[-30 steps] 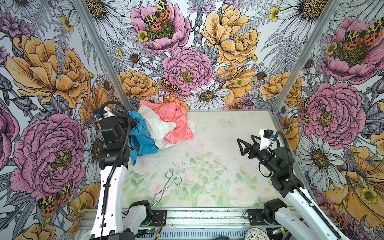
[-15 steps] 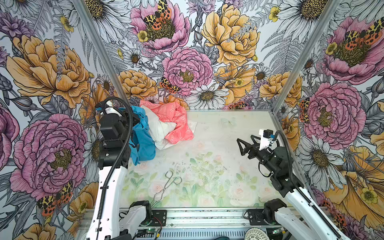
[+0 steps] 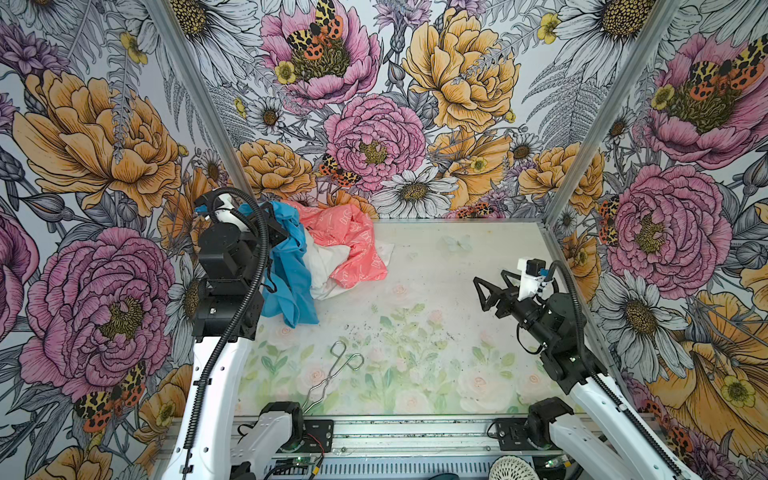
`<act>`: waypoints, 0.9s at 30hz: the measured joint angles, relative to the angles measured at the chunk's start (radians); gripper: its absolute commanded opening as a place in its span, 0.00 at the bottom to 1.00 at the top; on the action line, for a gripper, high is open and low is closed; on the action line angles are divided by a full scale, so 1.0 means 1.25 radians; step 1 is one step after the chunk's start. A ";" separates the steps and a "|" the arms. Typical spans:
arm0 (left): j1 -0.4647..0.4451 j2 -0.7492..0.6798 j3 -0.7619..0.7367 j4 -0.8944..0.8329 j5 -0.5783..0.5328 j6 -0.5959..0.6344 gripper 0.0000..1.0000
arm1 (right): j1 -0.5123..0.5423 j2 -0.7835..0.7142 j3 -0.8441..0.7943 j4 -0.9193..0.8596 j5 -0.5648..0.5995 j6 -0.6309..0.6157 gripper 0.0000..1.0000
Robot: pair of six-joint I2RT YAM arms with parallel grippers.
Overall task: Pick out a specific cloth from the pile
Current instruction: 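Lift the teal cloth with the left gripper, pulling it out of the pile, then carry the teal cloth with the left gripper across toward the open table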
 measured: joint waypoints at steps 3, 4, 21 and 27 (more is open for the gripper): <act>-0.027 0.002 0.013 0.000 0.000 0.008 0.00 | 0.000 0.000 0.000 0.000 0.000 0.000 1.00; -0.034 0.003 0.018 -0.001 0.000 0.008 0.00 | 0.000 0.000 0.000 0.000 0.000 0.000 0.99; -0.221 0.080 0.116 0.000 -0.006 0.050 0.00 | 0.000 0.000 0.000 0.000 0.000 0.000 1.00; -0.279 0.122 0.159 0.002 -0.013 0.063 0.00 | 0.000 0.000 0.000 0.000 0.000 0.000 0.99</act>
